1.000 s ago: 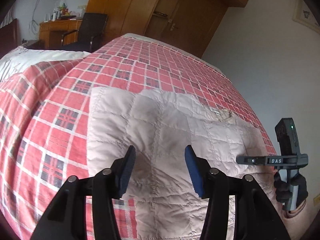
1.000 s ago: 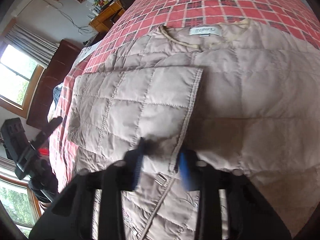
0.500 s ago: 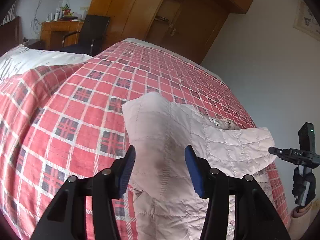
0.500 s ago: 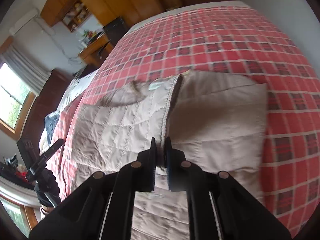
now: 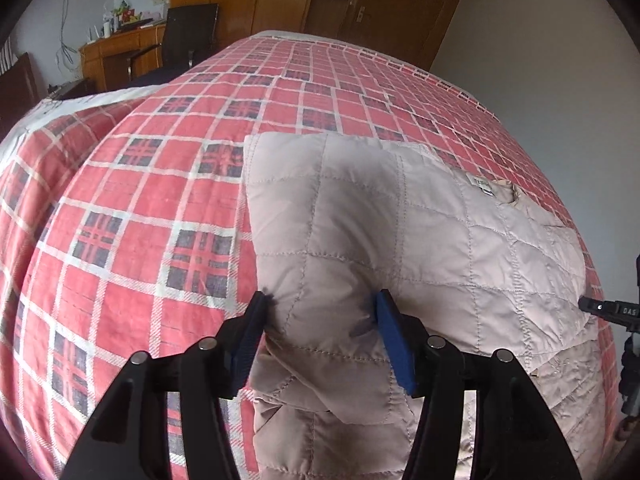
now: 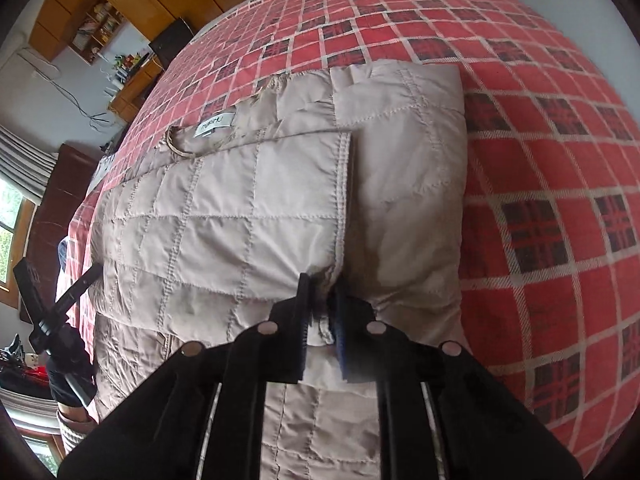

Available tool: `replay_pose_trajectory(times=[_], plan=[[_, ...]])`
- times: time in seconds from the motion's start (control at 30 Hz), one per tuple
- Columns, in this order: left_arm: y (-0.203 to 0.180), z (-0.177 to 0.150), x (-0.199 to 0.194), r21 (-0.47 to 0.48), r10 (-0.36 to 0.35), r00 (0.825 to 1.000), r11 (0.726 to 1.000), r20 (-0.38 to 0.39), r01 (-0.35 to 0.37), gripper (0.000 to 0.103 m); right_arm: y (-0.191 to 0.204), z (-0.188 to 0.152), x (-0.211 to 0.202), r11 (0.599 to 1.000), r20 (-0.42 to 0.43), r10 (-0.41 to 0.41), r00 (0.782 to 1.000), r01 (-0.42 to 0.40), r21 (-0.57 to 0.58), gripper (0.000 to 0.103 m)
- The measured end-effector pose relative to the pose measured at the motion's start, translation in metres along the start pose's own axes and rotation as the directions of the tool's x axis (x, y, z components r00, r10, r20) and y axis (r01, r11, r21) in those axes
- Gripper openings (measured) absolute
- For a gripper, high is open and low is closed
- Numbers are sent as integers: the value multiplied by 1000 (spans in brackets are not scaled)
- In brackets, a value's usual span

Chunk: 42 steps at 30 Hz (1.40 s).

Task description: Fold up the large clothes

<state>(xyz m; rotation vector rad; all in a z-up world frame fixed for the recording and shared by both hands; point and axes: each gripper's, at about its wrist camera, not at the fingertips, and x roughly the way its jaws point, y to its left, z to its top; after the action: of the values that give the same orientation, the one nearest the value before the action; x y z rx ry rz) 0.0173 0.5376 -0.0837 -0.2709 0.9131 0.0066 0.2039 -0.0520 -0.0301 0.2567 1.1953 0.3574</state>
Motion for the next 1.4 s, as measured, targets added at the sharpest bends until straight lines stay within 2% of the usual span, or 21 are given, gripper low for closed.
replay_pose_trajectory(times=[0.07,0.17,0.23,0.3,0.4,0.57,0.7,0.77,0.83,0.9,0.97,1.0,1.1,1.17,1.3,1.4], plan=[[5,0,-6,-17,-18,1000,1000,0,18,57,-1,0,-10,1000,24,-8,1000,8,5,15],[2,1,-29,-5,-21,999,1000,48,22,55,7,1,-36,1000,94,-24,995,25,-10,18],[-9,3,-44,19,-48,995,999,83,47,56,19,3,-47,999,115,25,993,-20,-43,18],[-25,7,-49,49,-74,993,996,88,70,56,33,4,-47,996,98,62,993,-55,-74,18],[-47,5,-42,98,-80,995,992,58,74,56,51,2,-30,992,57,30,998,-23,-121,21],[-54,-7,-6,130,-21,999,991,-29,25,56,34,-4,0,993,8,-65,998,65,-98,18],[-58,-12,-1,162,3,1000,987,-25,1,56,20,-3,16,998,-15,-16,1000,15,-59,18],[-58,-11,-4,154,6,1000,988,-28,-1,56,21,-3,10,998,-5,-6,1000,6,-69,18],[-54,-12,-19,124,-22,999,992,-32,25,56,22,-8,-8,996,25,19,1000,-17,-86,22],[-49,-19,-41,119,-41,999,992,-30,44,56,24,-20,-34,992,57,51,997,-44,-120,34],[-40,-34,-69,128,-58,997,990,-45,64,64,23,-44,-67,983,90,72,993,-56,-176,41],[-34,-42,-81,131,-70,996,988,-48,76,66,21,-54,-79,979,100,77,992,-56,-197,47],[-9,-74,-117,135,-62,996,988,-61,70,71,8,-101,-116,964,108,100,989,-69,-257,66],[10,-98,-134,124,-57,994,990,-92,68,72,-2,-128,-128,960,93,109,990,-81,-270,70],[40,-147,-159,51,-133,978,988,-161,143,72,-25,-179,-144,967,59,116,992,-99,-234,73],[52,-175,-171,16,-150,973,988,-175,155,72,-41,-210,-149,977,35,87,996,-78,-201,76]])
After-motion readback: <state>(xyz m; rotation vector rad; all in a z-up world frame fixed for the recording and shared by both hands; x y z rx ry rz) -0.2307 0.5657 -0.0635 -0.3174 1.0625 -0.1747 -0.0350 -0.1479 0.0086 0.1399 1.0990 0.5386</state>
